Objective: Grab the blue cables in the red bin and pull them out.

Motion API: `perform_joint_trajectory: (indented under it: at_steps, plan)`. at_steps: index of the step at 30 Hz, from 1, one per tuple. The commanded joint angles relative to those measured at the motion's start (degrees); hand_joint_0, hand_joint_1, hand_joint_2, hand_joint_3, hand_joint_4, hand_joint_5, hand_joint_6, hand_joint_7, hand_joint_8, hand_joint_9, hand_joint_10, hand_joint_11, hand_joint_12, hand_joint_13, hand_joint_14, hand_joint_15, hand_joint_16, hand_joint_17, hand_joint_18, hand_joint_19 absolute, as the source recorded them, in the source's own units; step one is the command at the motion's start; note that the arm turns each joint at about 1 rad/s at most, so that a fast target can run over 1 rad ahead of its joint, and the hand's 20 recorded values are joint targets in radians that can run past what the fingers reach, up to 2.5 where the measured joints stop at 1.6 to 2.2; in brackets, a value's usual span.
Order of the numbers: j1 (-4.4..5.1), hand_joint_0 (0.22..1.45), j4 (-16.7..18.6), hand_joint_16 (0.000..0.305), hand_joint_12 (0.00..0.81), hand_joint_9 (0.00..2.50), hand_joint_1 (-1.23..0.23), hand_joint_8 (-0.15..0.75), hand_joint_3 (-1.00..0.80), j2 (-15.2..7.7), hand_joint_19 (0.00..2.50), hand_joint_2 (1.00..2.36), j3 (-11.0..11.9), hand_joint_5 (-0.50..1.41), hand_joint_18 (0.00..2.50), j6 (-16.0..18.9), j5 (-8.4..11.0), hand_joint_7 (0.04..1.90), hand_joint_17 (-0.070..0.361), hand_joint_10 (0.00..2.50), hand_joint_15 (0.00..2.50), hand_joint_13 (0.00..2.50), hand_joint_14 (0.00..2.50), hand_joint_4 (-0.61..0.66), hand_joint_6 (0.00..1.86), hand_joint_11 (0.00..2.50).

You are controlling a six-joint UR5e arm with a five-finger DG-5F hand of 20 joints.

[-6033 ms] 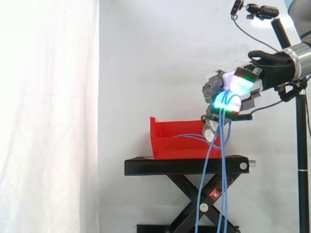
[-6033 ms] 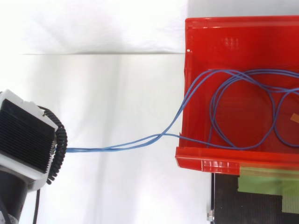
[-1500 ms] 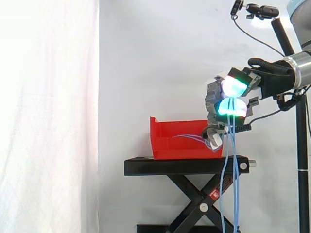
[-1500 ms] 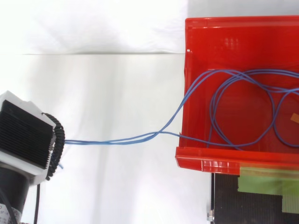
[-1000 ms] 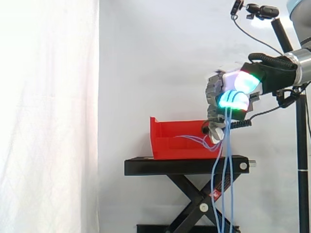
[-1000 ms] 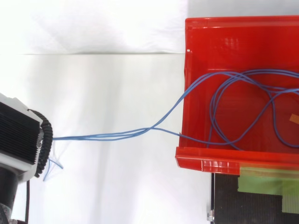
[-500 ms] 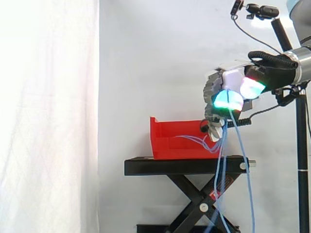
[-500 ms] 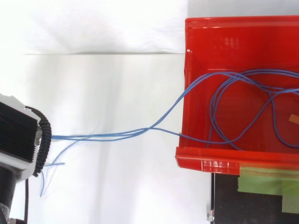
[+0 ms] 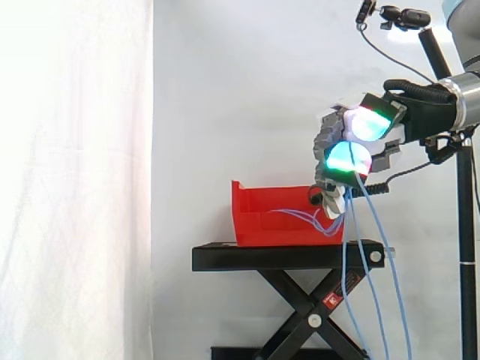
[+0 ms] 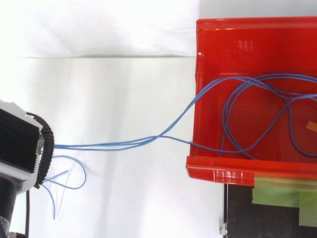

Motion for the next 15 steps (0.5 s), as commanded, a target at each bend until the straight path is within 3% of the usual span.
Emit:
perform_joint_trajectory:
  at_steps: [1, 15]
  plan:
    - [0.01, 0.76, 0.0, 0.046, 0.317, 0.89, -0.73, 0.245, -1.0, 0.01, 0.47, 1.0, 0.01, 0.82, 0.62, 0.0, 0.01, 0.81, 0.103, 0.02, 0.56, 0.82, 0.02, 0.16, 0.0, 0.78]
    - [0.01, 0.74, -0.53, 0.047, 0.313, 0.95, -0.74, 0.252, -1.0, 0.01, 0.46, 1.0, -0.07, 0.95, 0.64, 0.0, 0.01, 0.84, 0.105, 0.02, 0.54, 0.82, 0.02, 0.16, 0.12, 0.78]
